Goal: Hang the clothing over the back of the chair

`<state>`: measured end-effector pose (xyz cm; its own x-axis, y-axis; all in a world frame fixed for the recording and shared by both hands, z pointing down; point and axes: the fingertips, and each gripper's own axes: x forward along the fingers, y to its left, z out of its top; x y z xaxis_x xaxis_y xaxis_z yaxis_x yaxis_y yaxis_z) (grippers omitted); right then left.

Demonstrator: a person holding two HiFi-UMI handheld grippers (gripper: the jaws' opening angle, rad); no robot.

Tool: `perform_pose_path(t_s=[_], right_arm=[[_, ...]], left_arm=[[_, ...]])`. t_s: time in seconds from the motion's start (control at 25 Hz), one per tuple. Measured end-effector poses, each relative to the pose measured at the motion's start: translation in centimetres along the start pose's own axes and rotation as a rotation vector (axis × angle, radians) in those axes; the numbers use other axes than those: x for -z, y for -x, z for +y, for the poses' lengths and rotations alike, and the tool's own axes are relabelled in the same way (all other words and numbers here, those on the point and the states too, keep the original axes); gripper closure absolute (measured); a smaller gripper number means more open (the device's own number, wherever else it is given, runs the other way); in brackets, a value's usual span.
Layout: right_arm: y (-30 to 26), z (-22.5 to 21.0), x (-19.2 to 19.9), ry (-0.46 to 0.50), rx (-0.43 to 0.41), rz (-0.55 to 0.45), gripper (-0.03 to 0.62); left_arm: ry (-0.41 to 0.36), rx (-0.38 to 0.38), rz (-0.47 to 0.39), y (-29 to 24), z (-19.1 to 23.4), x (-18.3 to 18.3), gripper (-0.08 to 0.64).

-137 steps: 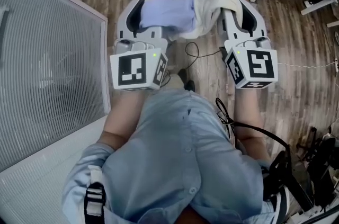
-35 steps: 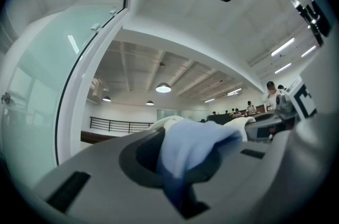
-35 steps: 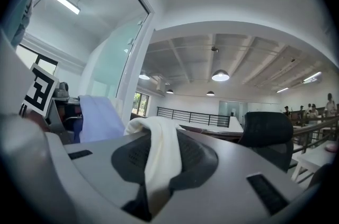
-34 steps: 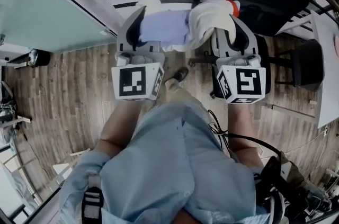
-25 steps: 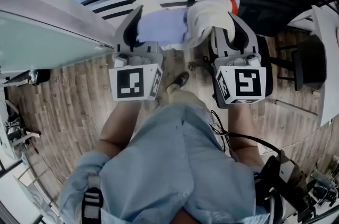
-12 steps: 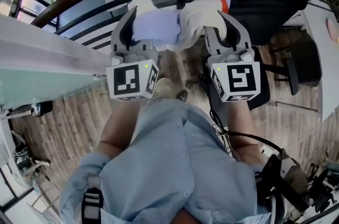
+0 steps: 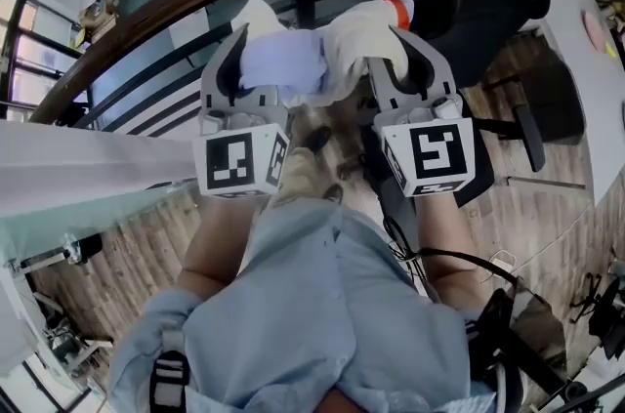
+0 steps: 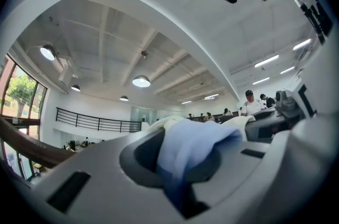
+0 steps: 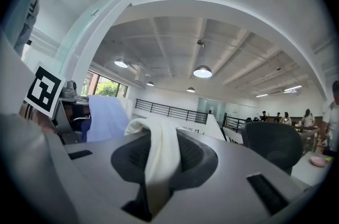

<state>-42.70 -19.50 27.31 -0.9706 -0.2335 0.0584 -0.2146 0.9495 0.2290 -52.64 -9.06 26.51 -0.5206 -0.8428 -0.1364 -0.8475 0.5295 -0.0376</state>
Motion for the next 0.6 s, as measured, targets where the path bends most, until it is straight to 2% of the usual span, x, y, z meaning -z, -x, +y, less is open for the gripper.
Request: perform_pose_path(t_s=[0.2,0.4,0.6], right_arm=[[-3.3,-3.5,-0.7,-0.005,0.039,0.003,0.523],[-7.0,-8.2,-2.2,0.000,0.102,0.010,0.523],[-9.2,-14.1,-5.2,0.036,0.212,0.018,0.523]], left_arm=[[0.028,0.044,-0.018,-5.9,0.1,-0.4,0.518],[0.046,0.125,-0.049,-13.1,-0.5,-1.1,0.518],[0.065,0.230,-0.108,-20.6,-2.0,-3.7,0.518]])
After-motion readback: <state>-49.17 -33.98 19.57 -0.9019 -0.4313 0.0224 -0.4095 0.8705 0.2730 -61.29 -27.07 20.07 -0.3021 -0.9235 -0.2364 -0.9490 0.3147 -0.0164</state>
